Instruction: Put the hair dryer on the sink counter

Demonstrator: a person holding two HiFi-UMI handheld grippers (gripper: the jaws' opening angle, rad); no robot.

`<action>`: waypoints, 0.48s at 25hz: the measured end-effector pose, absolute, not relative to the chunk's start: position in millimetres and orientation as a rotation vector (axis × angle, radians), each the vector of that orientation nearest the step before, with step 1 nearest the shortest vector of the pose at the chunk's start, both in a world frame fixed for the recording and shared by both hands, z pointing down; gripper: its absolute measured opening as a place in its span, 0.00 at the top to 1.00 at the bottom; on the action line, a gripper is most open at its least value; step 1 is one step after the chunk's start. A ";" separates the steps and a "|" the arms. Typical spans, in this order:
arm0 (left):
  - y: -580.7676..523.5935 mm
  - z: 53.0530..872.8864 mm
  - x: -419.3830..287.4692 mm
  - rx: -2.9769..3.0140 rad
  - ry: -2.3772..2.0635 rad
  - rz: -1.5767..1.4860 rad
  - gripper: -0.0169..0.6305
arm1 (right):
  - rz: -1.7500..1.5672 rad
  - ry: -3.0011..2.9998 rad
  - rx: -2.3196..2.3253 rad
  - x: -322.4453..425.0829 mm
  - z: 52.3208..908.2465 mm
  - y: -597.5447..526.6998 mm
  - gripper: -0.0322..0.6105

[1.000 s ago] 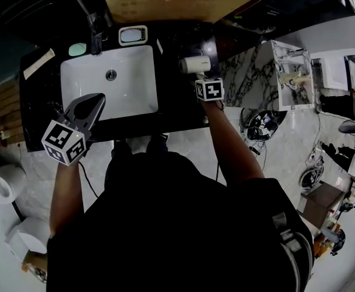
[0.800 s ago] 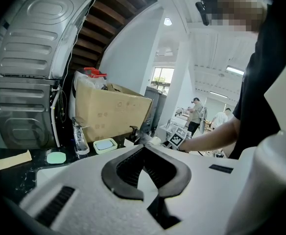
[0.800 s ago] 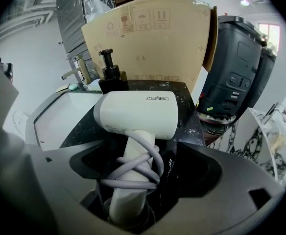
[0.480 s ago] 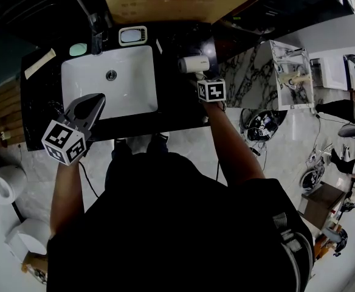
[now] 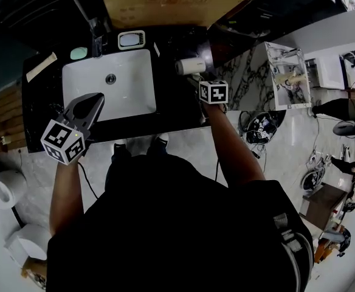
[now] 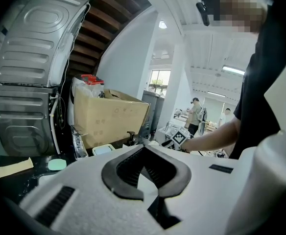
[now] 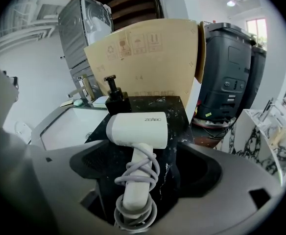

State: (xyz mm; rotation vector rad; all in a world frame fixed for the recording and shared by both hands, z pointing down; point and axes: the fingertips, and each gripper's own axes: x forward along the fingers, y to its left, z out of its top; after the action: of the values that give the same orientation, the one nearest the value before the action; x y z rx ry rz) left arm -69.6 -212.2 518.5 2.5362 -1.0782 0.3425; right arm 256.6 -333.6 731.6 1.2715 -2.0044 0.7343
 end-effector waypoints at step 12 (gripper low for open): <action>-201.9 501.2 -68.1 2.577 -1.084 0.310 0.95 | 0.716 -2.067 1.322 258.2 694.9 -327.9 0.32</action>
State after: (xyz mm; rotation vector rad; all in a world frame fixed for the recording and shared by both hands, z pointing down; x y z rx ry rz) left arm -68.1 -201.9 501.2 2.5769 -1.0838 0.3104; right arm 258.2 -327.9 694.9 1.3217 -2.0672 0.7164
